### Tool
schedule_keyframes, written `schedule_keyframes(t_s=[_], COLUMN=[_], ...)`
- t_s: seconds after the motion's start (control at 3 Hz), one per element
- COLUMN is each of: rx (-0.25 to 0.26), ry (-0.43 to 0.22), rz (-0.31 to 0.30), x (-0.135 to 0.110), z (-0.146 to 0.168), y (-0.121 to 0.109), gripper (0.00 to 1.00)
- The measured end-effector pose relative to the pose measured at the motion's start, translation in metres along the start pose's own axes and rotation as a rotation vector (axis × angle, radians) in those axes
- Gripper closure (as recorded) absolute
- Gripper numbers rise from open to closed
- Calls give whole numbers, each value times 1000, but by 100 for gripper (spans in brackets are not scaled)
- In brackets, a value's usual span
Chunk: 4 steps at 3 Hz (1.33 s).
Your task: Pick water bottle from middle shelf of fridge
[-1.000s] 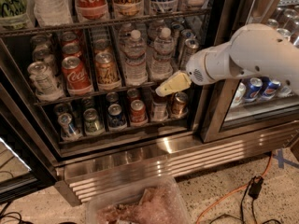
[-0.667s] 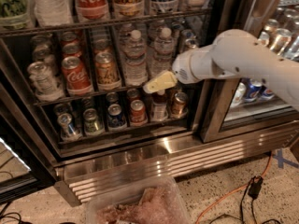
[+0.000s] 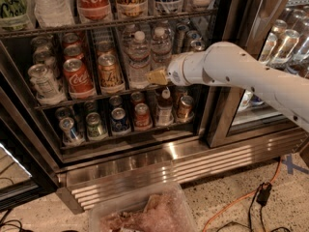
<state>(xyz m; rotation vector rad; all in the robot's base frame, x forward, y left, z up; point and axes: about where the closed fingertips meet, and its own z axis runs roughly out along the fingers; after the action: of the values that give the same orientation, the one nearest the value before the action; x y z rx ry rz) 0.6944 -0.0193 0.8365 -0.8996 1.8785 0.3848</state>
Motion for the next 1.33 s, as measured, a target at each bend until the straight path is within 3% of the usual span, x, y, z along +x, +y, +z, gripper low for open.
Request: schedule_keyframes(t_s=[0.67,1.0,1.33], rx=[18,18,35], ry=[-18,-18,-41], rz=[-1,-1,1], x=[-5,-5,-11], z=[2,2,9], y=[-3,-3,1], gripper=[89,100,100])
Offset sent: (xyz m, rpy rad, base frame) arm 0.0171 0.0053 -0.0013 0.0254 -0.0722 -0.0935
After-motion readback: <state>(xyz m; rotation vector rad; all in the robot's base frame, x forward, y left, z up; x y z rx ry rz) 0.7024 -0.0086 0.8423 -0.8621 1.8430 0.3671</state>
